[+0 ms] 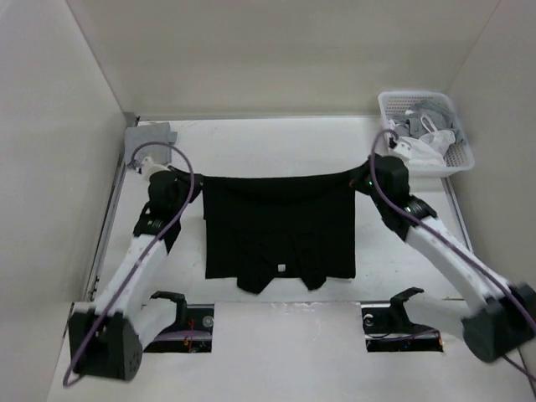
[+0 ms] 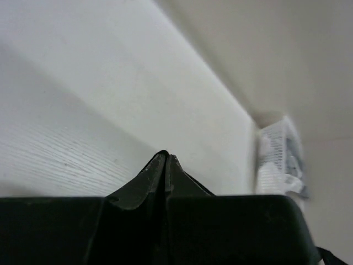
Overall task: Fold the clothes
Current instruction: Fold the tank top
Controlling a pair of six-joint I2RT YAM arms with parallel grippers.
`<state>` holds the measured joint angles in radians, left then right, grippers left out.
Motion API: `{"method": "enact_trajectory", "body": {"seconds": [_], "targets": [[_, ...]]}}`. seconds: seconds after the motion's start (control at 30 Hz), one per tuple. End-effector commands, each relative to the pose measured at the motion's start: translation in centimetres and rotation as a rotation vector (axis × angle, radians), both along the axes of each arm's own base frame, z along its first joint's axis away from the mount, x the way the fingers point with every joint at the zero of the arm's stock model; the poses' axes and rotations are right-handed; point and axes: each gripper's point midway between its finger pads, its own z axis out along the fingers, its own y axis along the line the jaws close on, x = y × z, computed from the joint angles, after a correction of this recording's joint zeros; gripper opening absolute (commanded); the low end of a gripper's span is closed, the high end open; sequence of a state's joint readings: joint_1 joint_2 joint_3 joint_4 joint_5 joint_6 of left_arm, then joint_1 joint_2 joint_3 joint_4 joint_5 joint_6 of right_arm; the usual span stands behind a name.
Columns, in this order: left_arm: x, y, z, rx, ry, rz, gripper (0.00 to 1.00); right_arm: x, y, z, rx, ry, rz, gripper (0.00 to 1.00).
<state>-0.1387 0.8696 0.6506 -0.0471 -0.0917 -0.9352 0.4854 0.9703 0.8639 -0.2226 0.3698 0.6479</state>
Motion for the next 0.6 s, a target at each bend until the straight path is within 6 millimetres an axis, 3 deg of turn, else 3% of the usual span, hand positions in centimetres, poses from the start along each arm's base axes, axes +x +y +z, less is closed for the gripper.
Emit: {"method": "enact_trajectory", "body": {"seconds": [0.0, 0.13, 0.23, 0.3, 0.37, 0.57], "targets": [[5.1, 0.3, -0.9, -0.009, -0.051, 0.064, 0.00, 6.9, 2.6, -2.3, 0.102, -0.016, 0.131, 0.00], [12.6, 0.1, -3.1, -0.004, -0.005, 0.090, 0.00, 14.0, 2.5, -5.5, 0.129, 0.063, 0.121, 0.00], [15.3, -0.9, -2.4, -0.023, -0.011, 0.045, 0.00, 16.2, 2.2, -5.1, 0.151, 0.064, 0.121, 0.00], [15.0, -1.4, -1.7, -0.027, -0.029, 0.029, 0.00, 15.9, 1.9, -4.6, 0.162, 0.056, 0.121, 0.00], [13.5, -1.3, -1.8, -0.023, -0.033, 0.030, 0.00, 14.5, 1.6, -5.1, 0.161, 0.062, 0.122, 0.00], [5.9, 0.4, -4.9, -0.045, -0.026, 0.051, 0.00, 7.7, 0.1, -8.0, 0.218, 0.071, 0.089, 0.00]]}}
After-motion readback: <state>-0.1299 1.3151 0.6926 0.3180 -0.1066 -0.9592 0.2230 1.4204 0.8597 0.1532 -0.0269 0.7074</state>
